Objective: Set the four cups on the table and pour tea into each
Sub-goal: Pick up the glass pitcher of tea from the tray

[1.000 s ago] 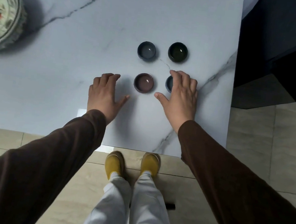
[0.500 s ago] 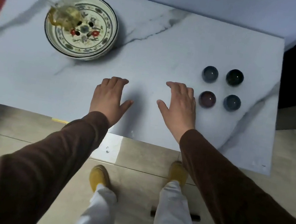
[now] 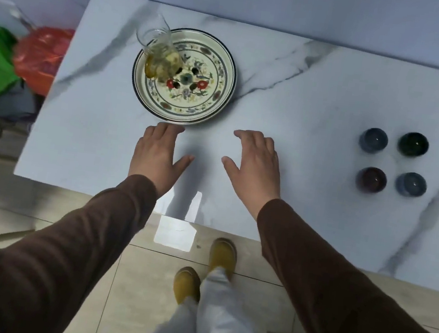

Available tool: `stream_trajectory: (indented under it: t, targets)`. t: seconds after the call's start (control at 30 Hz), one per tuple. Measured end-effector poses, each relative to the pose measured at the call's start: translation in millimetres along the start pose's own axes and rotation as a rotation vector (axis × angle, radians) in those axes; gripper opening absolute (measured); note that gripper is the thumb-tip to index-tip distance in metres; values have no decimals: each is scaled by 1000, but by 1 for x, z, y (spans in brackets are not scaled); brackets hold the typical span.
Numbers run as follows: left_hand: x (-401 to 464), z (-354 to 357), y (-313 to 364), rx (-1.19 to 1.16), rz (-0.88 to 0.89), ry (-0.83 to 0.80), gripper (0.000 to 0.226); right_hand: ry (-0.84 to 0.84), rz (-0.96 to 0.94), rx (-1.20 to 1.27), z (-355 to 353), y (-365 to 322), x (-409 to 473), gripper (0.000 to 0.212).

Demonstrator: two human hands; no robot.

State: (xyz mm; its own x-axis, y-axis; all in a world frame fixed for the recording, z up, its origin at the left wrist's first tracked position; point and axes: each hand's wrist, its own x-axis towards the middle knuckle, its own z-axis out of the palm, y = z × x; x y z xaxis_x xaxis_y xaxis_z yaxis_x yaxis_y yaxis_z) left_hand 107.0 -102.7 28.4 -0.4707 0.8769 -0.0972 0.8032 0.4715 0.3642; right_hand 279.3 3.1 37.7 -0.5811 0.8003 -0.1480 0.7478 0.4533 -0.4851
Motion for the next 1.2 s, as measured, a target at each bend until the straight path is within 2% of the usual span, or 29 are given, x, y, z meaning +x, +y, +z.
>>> stream_trajectory:
  t: [0.4, 0.7, 1.07, 1.2]
  targets:
    - [66, -29, -99, -51, -47, -26, 50, -14, 35, 131, 44, -81, 83, 48]
    - [133, -58, -169, -133, 51, -71, 49, 77, 282, 457, 89, -162, 145, 37]
    - [173, -39, -184, -124, 117, -128, 49, 105, 473, 764, 126, -192, 192, 28]
    - [179, -36, -186, -115, 115, -140, 49, 110, 545, 1009, 130, -197, 198, 26]
